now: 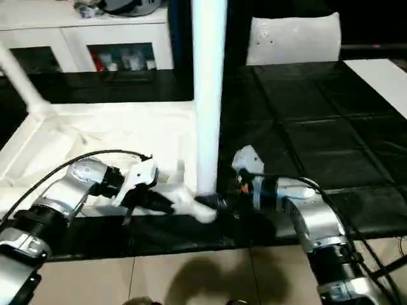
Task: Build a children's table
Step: Rotate leg to tighten
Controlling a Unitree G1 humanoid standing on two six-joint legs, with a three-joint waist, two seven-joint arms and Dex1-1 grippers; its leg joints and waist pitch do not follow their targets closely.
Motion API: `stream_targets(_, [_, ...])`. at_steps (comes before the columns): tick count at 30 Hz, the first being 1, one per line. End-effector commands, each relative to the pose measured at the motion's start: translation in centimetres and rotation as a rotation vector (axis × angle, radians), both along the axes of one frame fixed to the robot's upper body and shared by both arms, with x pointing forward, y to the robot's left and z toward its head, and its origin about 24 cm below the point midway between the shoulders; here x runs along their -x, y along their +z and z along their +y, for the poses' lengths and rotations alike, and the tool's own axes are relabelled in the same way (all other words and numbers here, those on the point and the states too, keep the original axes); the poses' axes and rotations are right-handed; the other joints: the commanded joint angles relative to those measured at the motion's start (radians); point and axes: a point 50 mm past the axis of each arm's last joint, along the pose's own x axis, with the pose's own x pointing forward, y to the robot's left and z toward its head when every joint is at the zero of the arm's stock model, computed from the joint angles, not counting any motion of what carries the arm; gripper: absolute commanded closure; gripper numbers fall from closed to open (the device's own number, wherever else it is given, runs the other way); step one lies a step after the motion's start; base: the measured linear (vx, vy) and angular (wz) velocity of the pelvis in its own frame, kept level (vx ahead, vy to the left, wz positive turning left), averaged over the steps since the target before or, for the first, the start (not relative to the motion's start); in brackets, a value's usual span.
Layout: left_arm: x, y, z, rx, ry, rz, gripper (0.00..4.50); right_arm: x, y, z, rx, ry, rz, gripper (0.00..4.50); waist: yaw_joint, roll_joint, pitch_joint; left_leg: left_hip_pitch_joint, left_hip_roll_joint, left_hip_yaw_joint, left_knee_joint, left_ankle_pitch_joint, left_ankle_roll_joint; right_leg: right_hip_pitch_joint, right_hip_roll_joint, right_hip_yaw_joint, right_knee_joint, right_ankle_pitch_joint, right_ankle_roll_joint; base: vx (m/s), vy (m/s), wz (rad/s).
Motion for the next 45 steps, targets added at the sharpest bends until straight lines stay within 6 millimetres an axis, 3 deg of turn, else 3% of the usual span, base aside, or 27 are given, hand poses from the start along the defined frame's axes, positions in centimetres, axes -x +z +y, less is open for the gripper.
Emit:
stream_targets(1, [0.5,-0.1,-0.4,-0.042,-0.098,0.002,4.5,0.2,0.4,0.3,-0.015,0.053,0.007,0.2,-0.001,-0.012,-0.066,0.002,0.062,-0.017,-0.074,-0.167,0.08,0.059,-0.075,0.062,-0.068,-0.35,-0.157,0.0,0.0,0.0])
stream_targets(5, [0.9,-0.2,-0.1,-0.074,-0.146,0.015,4.5,0.5,0.2,0.2,-0.008,0.116,0.052,0.55,0.002,-0.018,-0.065,0.003,0.061,-0.017,-0.075,-0.169,0.072,0.059,-0.076,0.061,-0.071,-0.383,-0.148,0.0,0.0,0.0])
stream_targets(15, [1.2,-0.2,0.1,-0.086,-0.187,0.027,4.5,0.5,0.3,0.3,-0.02,0.181,0.092,1.33,0.015,-0.017,-0.067,0.004,0.062,-0.017,-0.074,-0.162,0.065,0.058,-0.076,0.061,-0.07,-0.38,-0.148,0.0,0.0,0.0])
stream_targets(28, [1.3,-0.4,0.0,-0.09,-0.196,0.03,4.5,0.4,0.5,1.3,-0.056,0.21,0.084,2.37,0.013,-0.019,-0.066,0.003,0.06,-0.018,-0.076,-0.166,0.059,0.058,-0.076,0.06,-0.074,-0.411,-0.132,0.0,0.0,0.0])
stream_targets(32, [1.2,-0.4,-0.2,-0.068,-0.158,0.033,4.5,0.7,0.4,1.5,-0.069,0.206,0.091,2.46,0.013,-0.019,-0.066,0.004,0.06,-0.018,-0.075,-0.164,0.059,0.057,-0.075,0.059,-0.074,-0.41,-0.131,0.0,0.0,0.0])
stream_targets(35, [0.6,-0.2,-1.0,-0.011,-0.064,0.017,4.5,0.5,0.1,1.6,-0.054,0.097,0.062,2.51,0.013,-0.019,-0.064,0.006,0.06,-0.018,-0.076,-0.17,0.056,0.056,-0.076,0.06,-0.076,-0.418,-0.131,0.0,0.0,0.0])
stream_targets(37, [0.0,0.0,-1.6,0.013,0.004,0.0,4.5,-0.1,-0.4,1.8,-0.014,0.001,0.032,2.52,0.007,-0.019,-0.06,0.007,0.056,-0.02,-0.079,-0.193,0.038,0.056,-0.076,0.057,-0.082,-0.472,-0.114,0.0,0.0,0.0])
stream_targets(39, [-1.1,0.4,-3.1,0.077,0.143,-0.013,4.5,-0.9,-0.8,2.6,-0.006,-0.154,0.025,2.53,-0.005,-0.018,-0.053,0.014,0.049,-0.017,-0.077,-0.226,0.022,0.048,-0.072,0.052,-0.099,-0.561,-0.081,0.0,0.0,0.0])
stream_targets(40, [-1.4,0.5,-3.6,0.098,0.18,-0.019,4.5,-1.2,-0.7,2.9,-0.023,-0.212,0.026,2.54,-0.012,-0.021,-0.055,0.022,0.041,-0.019,-0.072,-0.241,0.011,0.046,-0.074,0.045,-0.109,-0.615,-0.056,0.0,0.0,0.0])
stream_targets(41, [-1.7,0.6,-4.0,0.112,0.219,-0.024,4.5,-1.5,-0.7,3.3,-0.043,-0.263,0.033,2.55,-0.015,-0.015,-0.056,0.017,0.04,-0.022,-0.074,-0.234,0.012,0.051,-0.074,0.044,-0.108,-0.606,-0.054,0.0,0.0,0.0])
stream_targets(43, [-2.6,0.8,-5.3,0.127,0.329,-0.052,4.5,-2.4,-0.6,4.5,-0.071,-0.407,0.038,2.55,-0.028,-0.016,-0.057,0.008,0.044,-0.025,-0.079,-0.235,0.017,0.053,-0.067,0.043,-0.107,-0.569,-0.044,0.0,0.0,0.0])
stream_targets(45, [-3.3,0.9,-6.0,0.141,0.408,-0.062,4.5,-3.1,-0.7,5.2,-0.067,-0.505,0.04,2.56,-0.046,-0.014,-0.066,0.003,0.045,-0.029,-0.079,-0.217,0.013,0.058,-0.071,0.045,-0.095,-0.479,-0.078,0.0,0.0,0.0])
